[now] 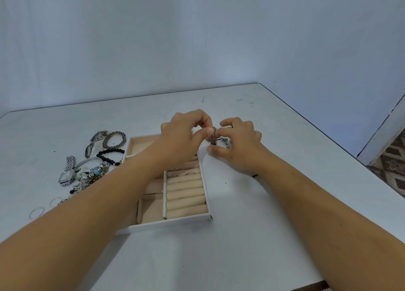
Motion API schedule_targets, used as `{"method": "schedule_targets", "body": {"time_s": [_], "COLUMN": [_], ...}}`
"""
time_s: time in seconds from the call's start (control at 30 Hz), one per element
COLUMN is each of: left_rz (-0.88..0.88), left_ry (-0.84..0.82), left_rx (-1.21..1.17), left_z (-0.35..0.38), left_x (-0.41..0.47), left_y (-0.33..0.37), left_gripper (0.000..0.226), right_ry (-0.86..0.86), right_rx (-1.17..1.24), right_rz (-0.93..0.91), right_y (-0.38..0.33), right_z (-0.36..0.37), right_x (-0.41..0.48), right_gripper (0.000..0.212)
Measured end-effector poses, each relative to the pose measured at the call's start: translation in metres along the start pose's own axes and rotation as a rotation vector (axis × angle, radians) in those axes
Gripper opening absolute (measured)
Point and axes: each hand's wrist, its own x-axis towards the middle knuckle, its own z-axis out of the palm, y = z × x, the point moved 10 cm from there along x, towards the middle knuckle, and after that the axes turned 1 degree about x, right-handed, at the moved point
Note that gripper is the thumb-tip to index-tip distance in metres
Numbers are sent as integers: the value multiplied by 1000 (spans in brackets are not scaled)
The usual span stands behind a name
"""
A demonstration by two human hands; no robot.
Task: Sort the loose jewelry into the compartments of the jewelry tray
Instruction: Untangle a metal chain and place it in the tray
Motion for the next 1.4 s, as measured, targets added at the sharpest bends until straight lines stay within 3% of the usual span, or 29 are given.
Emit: {"method": "schedule_targets", "body": {"time_s": [0.1, 0.2, 0.47, 0.7, 0.97, 1.23, 1.4], "left_rz": [27, 3, -107, -32, 1, -17, -104], "left_ry": [48, 80, 77, 119, 82, 10, 179], "left_rx": [122, 170, 60, 275, 494, 457, 336], "left_z": [-8, -13, -19, -40, -45, -38, -49], "left_x": [-1, -3, -6, -8, -18, -21, -18], "left_y": [2, -6, -32, -46, -47, -49, -47], "left_gripper": [5, 6, 11, 15, 6, 4, 6], "right_ry": [2, 12, 35, 141, 138, 249, 181], "right_rx": [9, 17, 199, 228, 245, 242, 135], "right_rz": [5, 25, 44, 23, 9, -4, 27], "right_y": [2, 6, 8, 11, 5, 5, 10], "right_z": [-1, -3, -15, -28, -24, -36, -31], "right_x": [0, 1, -4, -2, 1, 0, 2], "right_gripper": [9, 9, 5, 7, 8, 6, 14]}}
